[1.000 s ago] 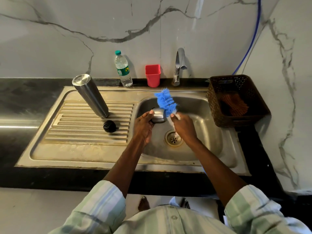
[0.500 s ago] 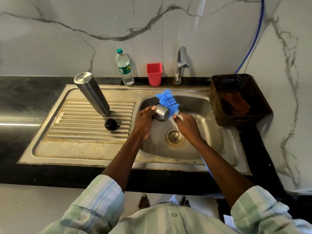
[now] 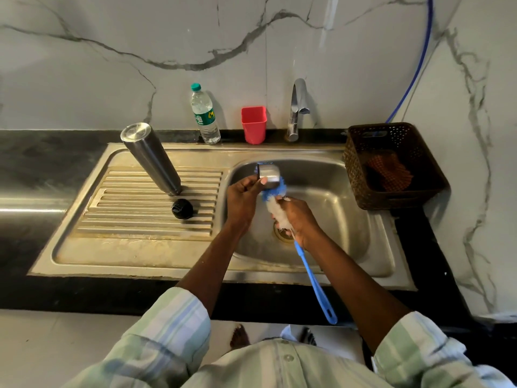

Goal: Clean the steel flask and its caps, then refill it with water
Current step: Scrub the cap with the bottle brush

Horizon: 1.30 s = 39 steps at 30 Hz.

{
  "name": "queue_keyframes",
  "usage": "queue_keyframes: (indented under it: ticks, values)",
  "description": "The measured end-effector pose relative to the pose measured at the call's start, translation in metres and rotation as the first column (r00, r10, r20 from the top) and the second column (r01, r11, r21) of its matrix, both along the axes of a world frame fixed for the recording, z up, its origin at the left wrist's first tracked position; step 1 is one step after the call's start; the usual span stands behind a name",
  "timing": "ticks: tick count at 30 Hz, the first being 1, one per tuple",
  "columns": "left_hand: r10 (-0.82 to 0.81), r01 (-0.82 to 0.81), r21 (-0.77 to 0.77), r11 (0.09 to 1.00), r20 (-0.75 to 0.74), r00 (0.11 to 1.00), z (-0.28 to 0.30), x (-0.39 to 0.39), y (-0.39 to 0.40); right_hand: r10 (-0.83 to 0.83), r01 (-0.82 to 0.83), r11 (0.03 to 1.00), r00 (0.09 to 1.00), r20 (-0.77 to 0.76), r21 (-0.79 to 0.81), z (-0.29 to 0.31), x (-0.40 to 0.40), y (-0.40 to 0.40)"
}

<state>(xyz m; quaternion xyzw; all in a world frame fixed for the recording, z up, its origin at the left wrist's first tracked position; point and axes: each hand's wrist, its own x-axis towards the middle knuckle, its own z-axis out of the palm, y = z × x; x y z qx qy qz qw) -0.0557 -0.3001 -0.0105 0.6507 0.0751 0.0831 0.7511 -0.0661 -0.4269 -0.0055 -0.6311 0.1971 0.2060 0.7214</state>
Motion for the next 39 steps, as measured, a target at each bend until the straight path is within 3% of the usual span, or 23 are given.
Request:
queue_keyframes:
  ticks: [3, 8, 13, 17, 22, 26, 29, 31, 32, 33, 35, 39]
  values:
    - [0.071, -0.07, 0.007, 0.997, -0.01, 0.997, 0.002, 0.004, 0.002, 0.014, -0.014, 1.0, 1.0, -0.015, 0.021, -0.004, -0.003, 0.009]
    - [-0.008, 0.002, 0.122, 0.993, 0.05, 0.999, 0.006, -0.008, -0.016, -0.048, 0.051, 0.995, 0.998, -0.039, 0.089, 0.009, 0.017, 0.002]
    - [0.147, -0.147, 0.018, 0.989, 0.017, 0.989, 0.003, 0.007, -0.002, -0.082, 0.085, 0.981, 0.996, -0.022, 0.175, 0.009, 0.002, 0.008]
    - [0.001, -0.008, 0.102, 0.995, 0.063, 0.998, 0.01, -0.003, -0.014, -0.115, 0.118, 0.973, 0.993, -0.027, 0.198, 0.009, 0.02, 0.001]
    - [0.189, -0.189, -0.01, 0.982, 0.013, 0.982, 0.008, 0.016, -0.004, -0.048, 0.056, 0.962, 0.998, -0.035, 0.268, 0.013, 0.01, 0.007]
    - [0.029, -0.041, 0.102, 0.994, 0.113, 0.993, 0.008, 0.0, -0.019, -0.098, 0.109, 0.955, 0.994, -0.051, 0.276, 0.017, 0.021, 0.001]
    - [0.128, -0.148, 0.201, 0.969, 0.106, 0.986, -0.006, 0.004, -0.009, -0.111, 0.108, 0.96, 0.994, -0.003, 0.259, 0.026, 0.016, 0.001]
    - [0.143, -0.149, 0.239, 0.959, 0.043, 0.989, -0.015, 0.006, -0.003, -0.062, 0.048, 0.983, 0.996, 0.071, 0.179, 0.034, 0.01, 0.006]
    - [0.105, -0.107, 0.258, 0.96, 0.021, 0.994, -0.02, 0.003, -0.004, -0.005, -0.002, 0.999, 0.989, 0.145, 0.048, 0.036, 0.01, 0.009]
    - [0.058, -0.059, 0.276, 0.959, 0.011, 0.998, -0.024, 0.0, -0.007, 0.08, -0.043, 0.986, 0.97, 0.229, -0.164, 0.033, 0.014, 0.012]
    - [-0.002, -0.001, 0.274, 0.962, 0.01, 1.0, -0.029, -0.005, -0.013, 0.247, -0.031, 0.836, 0.913, 0.325, -0.547, 0.027, 0.026, 0.01]
    - [-0.011, 0.016, 0.182, 0.983, -0.024, 1.0, -0.026, -0.011, -0.008, 0.315, -0.035, 0.734, 0.902, 0.294, -0.678, 0.018, 0.046, -0.01]
